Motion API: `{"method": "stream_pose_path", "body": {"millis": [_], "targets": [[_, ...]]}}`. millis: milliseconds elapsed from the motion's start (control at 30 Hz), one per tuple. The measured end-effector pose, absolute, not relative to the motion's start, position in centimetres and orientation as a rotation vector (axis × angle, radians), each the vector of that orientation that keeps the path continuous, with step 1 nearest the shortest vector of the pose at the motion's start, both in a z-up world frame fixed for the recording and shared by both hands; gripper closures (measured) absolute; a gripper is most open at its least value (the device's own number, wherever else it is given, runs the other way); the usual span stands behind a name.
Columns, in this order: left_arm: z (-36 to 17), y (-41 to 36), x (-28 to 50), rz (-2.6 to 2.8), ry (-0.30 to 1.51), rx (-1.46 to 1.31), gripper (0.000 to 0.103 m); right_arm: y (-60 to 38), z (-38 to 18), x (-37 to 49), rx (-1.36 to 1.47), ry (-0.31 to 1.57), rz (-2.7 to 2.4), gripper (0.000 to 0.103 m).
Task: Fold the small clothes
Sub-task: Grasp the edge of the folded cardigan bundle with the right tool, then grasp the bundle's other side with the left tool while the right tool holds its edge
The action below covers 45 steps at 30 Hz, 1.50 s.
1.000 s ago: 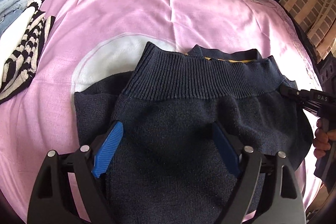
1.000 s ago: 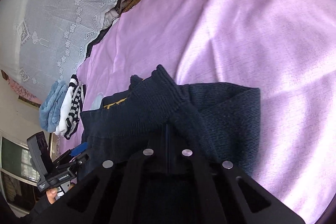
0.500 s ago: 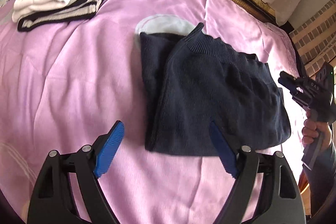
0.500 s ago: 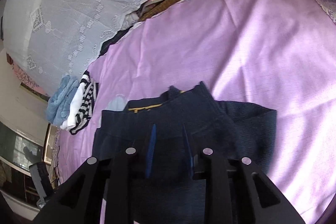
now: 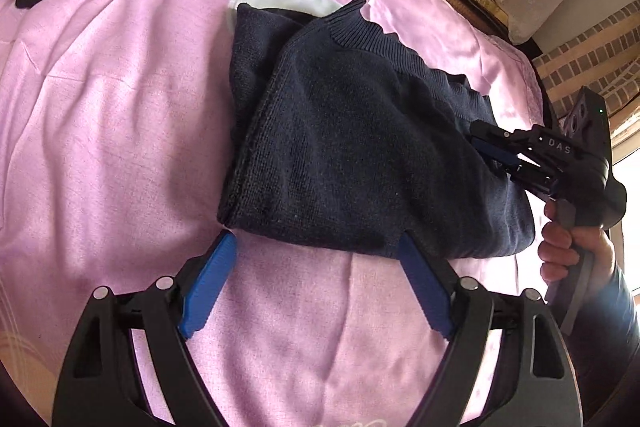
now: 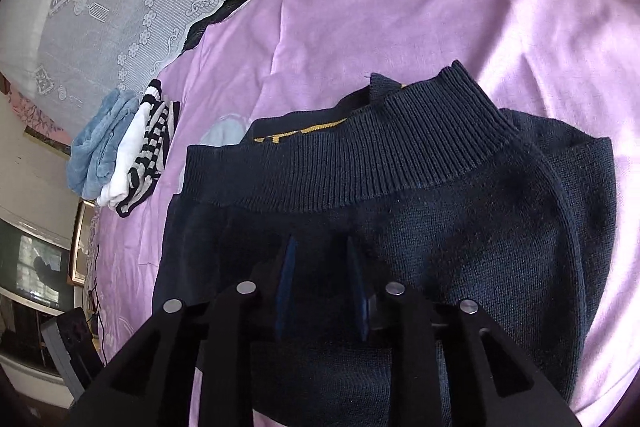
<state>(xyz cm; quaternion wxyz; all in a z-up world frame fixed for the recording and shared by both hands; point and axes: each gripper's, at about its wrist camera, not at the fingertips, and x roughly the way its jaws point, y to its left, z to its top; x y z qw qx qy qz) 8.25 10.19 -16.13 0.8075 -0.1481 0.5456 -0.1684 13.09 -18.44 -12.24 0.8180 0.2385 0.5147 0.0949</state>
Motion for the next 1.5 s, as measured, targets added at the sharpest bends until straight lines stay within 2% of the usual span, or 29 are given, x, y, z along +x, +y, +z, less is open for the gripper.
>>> {"method": "stream_pose_path", "body": {"millis": [300, 500, 767, 1000, 1133, 1333, 1367, 1500], "targets": [[-16.5, 11.4, 9.6, -0.391, 1.125, -0.444, 0.022, -7.8, -7.9, 17.1, 0.316, 1.133, 0.346, 0.056], [-16.8, 11.9, 9.8, -0.412, 1.102, -0.467, 0.023, -1.4, -8.9, 19.7, 0.207, 1.241, 0.37, 0.055], [-17.3, 12.2, 9.5, -0.426, 1.062, -0.518, 0.023, 3.0, -11.5, 22.4, 0.096, 1.409, 0.286, 0.046], [-17.4, 13.4, 9.4, -0.436, 1.044, -0.588, 0.034, 5.9, -12.6, 23.9, -0.009, 1.496, 0.218, 0.032], [-17.6, 14.0, 9.3, -0.43, 1.043, -0.583, 0.038, 6.9, -13.5, 24.2, -0.08, 1.505, 0.181, 0.029], [-17.1, 12.4, 8.6, -0.41, 1.039, -0.512, 0.039, 7.3, -13.8, 23.6, -0.105, 1.468, 0.151, 0.03], [-17.0, 12.2, 8.6, -0.406, 1.037, -0.499, 0.042, 7.3, -13.8, 23.4, -0.095, 1.458, 0.146, 0.031], [-16.8, 11.2, 8.6, -0.414, 1.039, -0.49, 0.06, 5.7, -13.3, 22.5, -0.023, 1.436, 0.133, 0.048]]}}
